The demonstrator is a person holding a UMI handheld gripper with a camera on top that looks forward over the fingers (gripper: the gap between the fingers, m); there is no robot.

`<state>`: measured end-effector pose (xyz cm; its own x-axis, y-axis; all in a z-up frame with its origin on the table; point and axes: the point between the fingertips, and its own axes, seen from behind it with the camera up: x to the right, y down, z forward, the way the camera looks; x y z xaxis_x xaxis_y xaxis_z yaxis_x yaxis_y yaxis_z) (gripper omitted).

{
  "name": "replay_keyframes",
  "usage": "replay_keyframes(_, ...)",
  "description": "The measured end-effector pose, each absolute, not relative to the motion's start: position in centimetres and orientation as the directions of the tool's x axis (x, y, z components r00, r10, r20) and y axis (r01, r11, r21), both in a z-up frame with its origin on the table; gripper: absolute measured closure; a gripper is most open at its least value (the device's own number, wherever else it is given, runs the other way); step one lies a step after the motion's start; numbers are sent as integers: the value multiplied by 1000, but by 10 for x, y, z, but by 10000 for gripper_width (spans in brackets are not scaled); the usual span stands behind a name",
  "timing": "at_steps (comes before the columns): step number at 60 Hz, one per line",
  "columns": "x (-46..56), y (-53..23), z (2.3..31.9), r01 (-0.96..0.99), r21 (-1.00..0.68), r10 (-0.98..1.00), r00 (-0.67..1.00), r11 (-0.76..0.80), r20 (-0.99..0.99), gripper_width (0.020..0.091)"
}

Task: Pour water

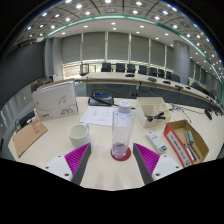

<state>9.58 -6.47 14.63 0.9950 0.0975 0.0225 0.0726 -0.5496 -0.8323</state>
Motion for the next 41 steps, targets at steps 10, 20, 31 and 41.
replay_keyframes(10, 62, -144, 190, 91, -817, 50, 996, -570, 76, 243)
replay_keyframes(20, 19, -209, 216, 109, -811, 39, 994, -574, 106, 247)
replay_keyframes(31, -9, -256, 233, 105, -813, 35, 994, -573, 104, 247)
replay_keyframes(41, -29, -279, 235, 123, -802, 51, 992, -584, 115, 246)
